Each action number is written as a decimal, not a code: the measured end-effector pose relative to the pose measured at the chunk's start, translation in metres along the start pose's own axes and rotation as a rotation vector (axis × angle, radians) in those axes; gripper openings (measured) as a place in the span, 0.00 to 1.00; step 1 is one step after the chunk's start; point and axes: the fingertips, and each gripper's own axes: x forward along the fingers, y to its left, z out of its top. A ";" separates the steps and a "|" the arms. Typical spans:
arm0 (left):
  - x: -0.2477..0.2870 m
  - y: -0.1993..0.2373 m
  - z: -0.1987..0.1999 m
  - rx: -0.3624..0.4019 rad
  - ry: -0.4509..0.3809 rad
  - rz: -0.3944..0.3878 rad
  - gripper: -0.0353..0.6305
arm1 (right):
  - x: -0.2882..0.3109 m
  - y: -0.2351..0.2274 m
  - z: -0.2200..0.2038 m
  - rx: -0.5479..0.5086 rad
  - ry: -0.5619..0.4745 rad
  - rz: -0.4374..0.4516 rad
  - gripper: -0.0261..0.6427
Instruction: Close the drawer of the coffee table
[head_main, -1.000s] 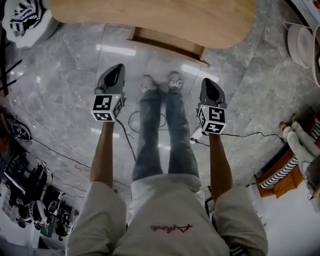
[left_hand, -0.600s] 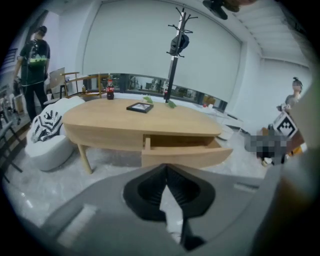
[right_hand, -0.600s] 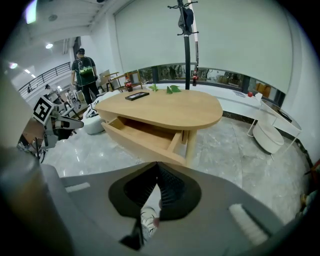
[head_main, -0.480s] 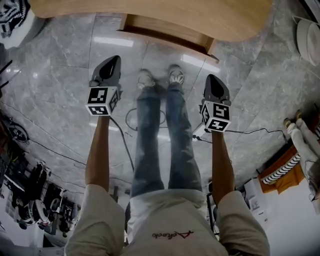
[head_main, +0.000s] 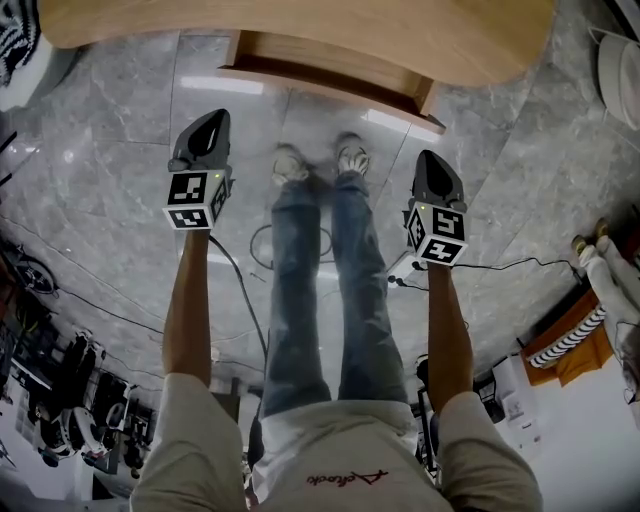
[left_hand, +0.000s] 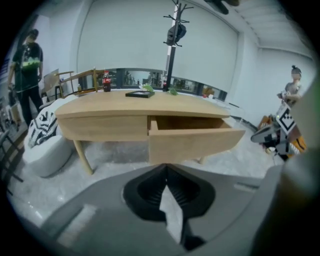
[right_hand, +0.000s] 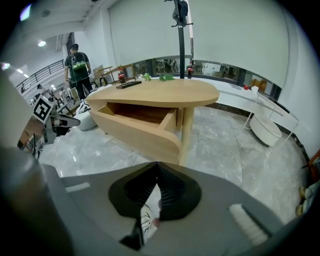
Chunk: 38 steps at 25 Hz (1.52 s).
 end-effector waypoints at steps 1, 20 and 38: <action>0.004 0.001 -0.001 0.038 0.005 0.004 0.05 | 0.003 -0.002 -0.001 -0.006 0.003 -0.006 0.05; 0.055 0.034 0.006 0.210 0.045 0.028 0.27 | 0.043 -0.026 0.005 -0.115 0.022 -0.062 0.38; 0.070 0.024 0.023 0.247 0.045 -0.017 0.24 | 0.054 -0.031 0.017 -0.107 0.038 -0.060 0.27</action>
